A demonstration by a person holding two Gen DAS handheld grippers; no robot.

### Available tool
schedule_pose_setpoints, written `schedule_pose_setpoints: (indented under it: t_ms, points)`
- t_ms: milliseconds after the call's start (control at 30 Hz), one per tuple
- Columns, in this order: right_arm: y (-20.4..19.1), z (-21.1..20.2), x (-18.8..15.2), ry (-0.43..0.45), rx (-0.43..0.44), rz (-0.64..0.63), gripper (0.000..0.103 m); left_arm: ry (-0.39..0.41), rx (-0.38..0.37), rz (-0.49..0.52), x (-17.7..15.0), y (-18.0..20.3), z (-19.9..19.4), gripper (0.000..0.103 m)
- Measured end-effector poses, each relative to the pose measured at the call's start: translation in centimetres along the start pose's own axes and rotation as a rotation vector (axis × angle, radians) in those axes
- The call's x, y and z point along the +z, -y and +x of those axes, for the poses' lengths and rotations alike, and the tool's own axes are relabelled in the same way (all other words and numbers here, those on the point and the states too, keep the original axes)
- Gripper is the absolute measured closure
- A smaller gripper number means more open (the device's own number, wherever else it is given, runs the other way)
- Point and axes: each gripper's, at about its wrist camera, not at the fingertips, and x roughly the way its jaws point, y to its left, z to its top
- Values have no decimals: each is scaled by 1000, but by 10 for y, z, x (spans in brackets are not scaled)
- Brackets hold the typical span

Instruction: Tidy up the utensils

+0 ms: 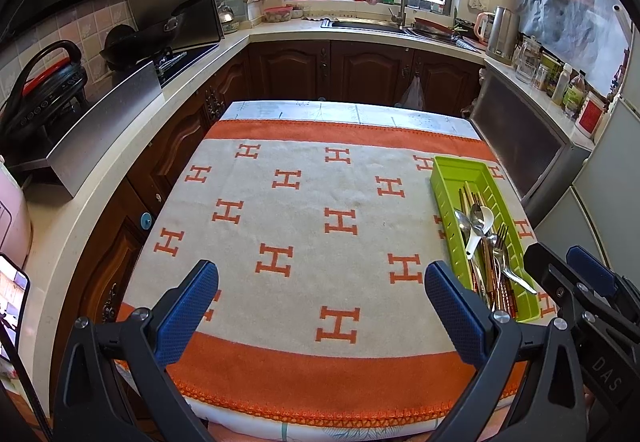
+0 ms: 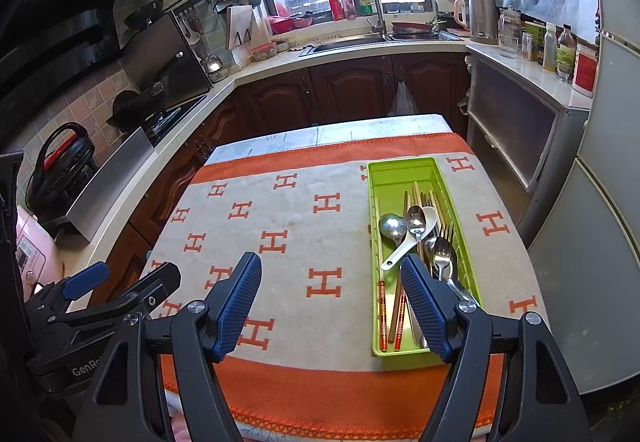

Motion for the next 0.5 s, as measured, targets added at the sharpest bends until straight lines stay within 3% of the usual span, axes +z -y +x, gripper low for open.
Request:
schedule_pose_setpoints:
  t_ms: [500]
  points:
    - [-2, 5, -8, -4, -16, -8, 29, -3, -31, -18, -4, -14, 5, 1]
